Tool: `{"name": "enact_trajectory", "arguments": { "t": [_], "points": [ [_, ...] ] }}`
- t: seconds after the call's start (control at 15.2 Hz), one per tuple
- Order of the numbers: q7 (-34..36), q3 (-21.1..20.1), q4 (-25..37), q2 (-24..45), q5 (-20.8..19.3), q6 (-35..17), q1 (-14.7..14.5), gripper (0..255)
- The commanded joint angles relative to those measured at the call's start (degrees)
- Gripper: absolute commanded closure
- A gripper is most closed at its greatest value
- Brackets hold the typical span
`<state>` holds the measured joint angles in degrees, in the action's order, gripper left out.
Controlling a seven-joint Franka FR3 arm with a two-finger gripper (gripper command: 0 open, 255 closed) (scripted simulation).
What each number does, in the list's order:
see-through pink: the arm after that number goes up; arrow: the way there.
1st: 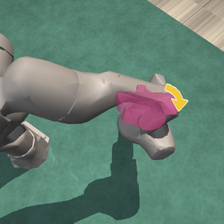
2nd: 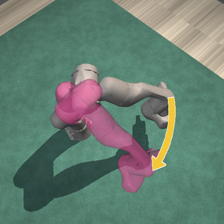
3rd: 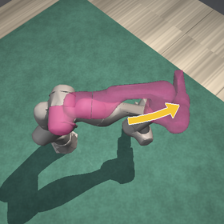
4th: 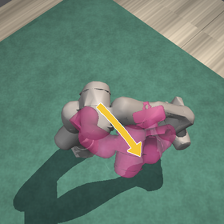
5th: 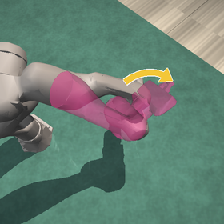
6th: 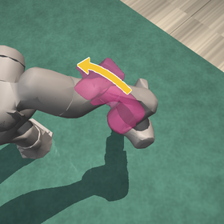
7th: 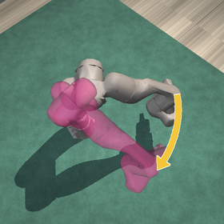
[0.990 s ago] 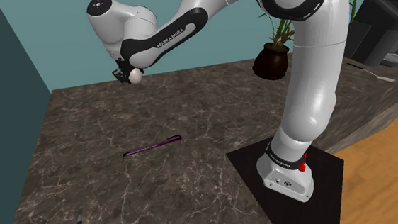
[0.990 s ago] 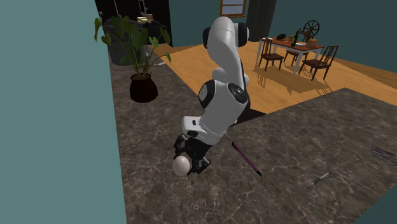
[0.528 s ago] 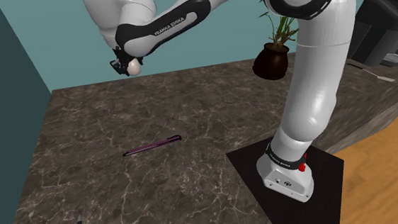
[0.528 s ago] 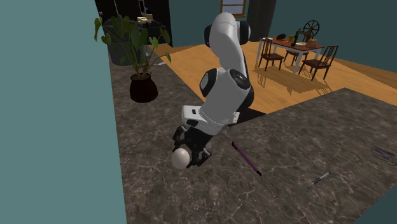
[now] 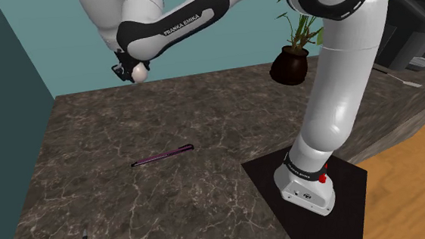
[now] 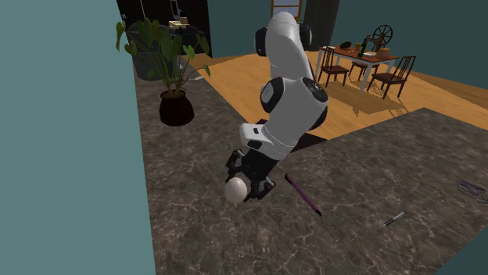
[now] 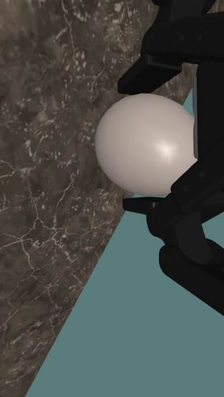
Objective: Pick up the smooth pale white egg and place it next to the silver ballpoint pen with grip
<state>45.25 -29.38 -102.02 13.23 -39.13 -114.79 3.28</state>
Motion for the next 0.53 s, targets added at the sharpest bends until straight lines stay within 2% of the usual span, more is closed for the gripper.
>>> {"name": "enact_trajectory", "arguments": {
  "t": [0.0, 0.46],
  "points": [
    [2.09, -0.99, -1.74, -1.41, 0.51, 0.68, -1.16, 255],
    [10.07, -4.69, -5.10, -3.47, 1.52, 3.79, -6.07, 255]
  ]
}}
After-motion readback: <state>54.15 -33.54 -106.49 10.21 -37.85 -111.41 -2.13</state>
